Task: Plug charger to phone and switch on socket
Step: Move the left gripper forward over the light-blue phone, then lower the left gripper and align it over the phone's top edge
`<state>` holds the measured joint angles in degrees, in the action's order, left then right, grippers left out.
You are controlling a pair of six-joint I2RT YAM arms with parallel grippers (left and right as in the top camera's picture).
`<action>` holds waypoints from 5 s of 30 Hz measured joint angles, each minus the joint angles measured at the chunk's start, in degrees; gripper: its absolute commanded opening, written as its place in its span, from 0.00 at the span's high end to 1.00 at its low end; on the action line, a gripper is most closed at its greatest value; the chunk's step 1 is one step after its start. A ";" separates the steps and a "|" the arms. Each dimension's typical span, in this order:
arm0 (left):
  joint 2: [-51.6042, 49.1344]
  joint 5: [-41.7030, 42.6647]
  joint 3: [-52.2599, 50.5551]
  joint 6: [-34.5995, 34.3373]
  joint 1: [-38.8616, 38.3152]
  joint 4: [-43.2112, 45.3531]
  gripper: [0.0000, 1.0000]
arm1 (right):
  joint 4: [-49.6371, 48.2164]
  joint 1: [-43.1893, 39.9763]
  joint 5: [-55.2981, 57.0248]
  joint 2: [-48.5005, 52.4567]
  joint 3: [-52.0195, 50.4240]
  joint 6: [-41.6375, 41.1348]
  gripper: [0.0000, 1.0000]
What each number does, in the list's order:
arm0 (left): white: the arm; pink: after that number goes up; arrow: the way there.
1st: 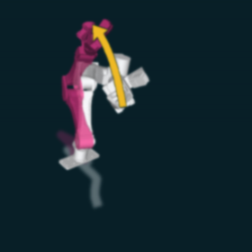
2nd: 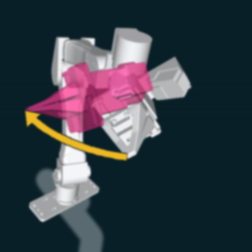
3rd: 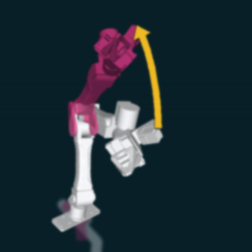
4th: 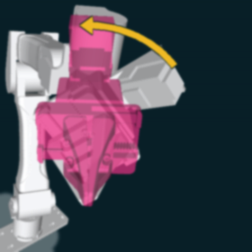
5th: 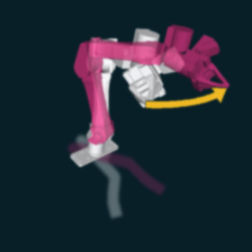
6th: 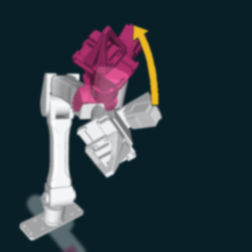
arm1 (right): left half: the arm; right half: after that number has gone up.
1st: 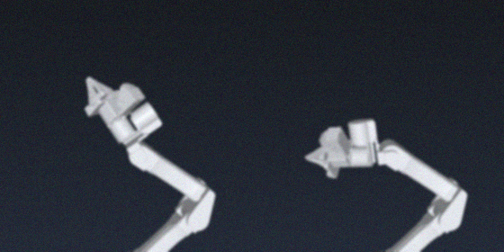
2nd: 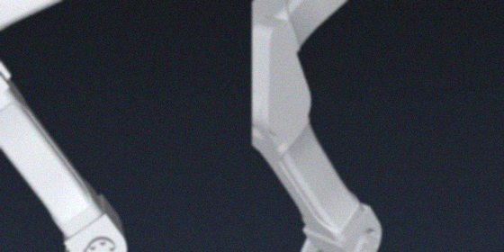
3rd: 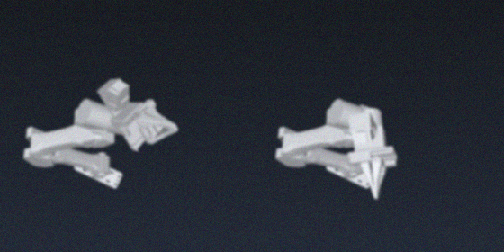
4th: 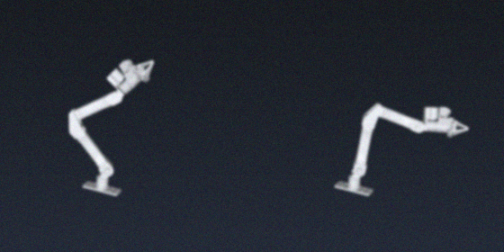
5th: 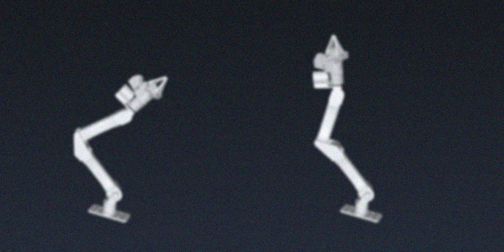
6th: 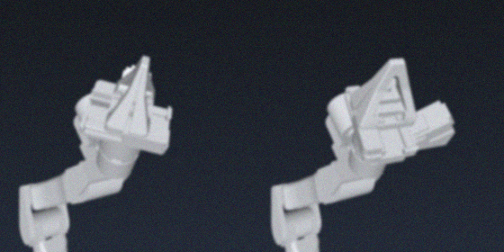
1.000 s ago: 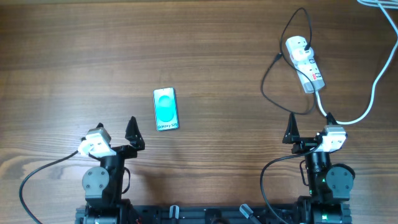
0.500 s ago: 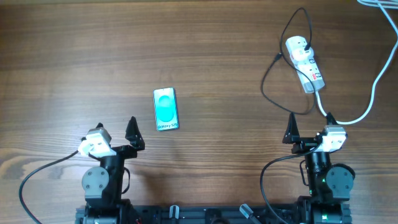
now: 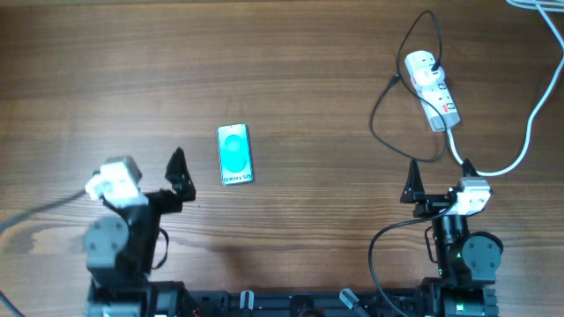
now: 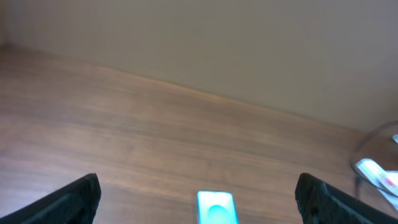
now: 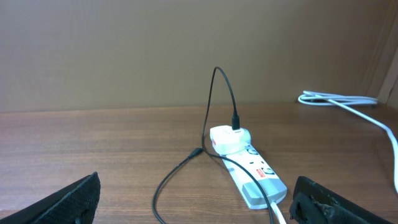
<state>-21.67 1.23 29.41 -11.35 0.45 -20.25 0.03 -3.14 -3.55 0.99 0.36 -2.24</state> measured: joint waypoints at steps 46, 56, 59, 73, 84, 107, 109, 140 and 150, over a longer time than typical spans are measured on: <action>-80.52 -10.34 42.88 -17.51 -21.09 -29.27 0.00 | 0.02 0.00 -0.02 -0.11 0.00 0.00 0.00; -85.48 -8.83 42.88 -15.87 -20.57 -28.20 0.00 | 0.02 0.00 0.00 -0.11 0.00 0.00 0.00; -86.44 -8.04 42.88 -15.43 -20.52 -28.09 0.00 | 0.02 0.00 0.00 -0.11 0.00 0.00 0.00; -88.35 -4.70 38.01 -14.71 -18.32 -20.37 0.00 | 0.02 0.00 0.00 -0.11 0.00 0.00 0.00; -87.49 -5.16 36.63 -12.04 -19.32 -18.95 0.18 | 0.02 0.00 0.00 -0.11 0.00 0.00 0.00; -87.43 -4.50 36.63 -11.50 -19.89 -18.91 0.13 | 0.02 0.00 -0.02 -0.11 0.00 0.00 0.00; -87.43 -4.37 36.65 -11.41 -19.91 -19.15 0.12 | 0.02 0.00 0.00 -0.11 0.00 0.00 0.00; -87.67 0.76 37.16 -10.10 -16.68 -20.13 0.09 | 0.02 0.00 0.00 -0.11 0.00 0.00 0.00; -88.76 -2.16 38.05 -9.29 -18.58 -19.30 0.00 | 0.02 0.00 0.00 -0.11 0.00 0.00 0.00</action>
<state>-110.43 -0.93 67.46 -20.64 -18.13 -39.55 0.05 -3.14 -3.55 0.89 0.36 -2.24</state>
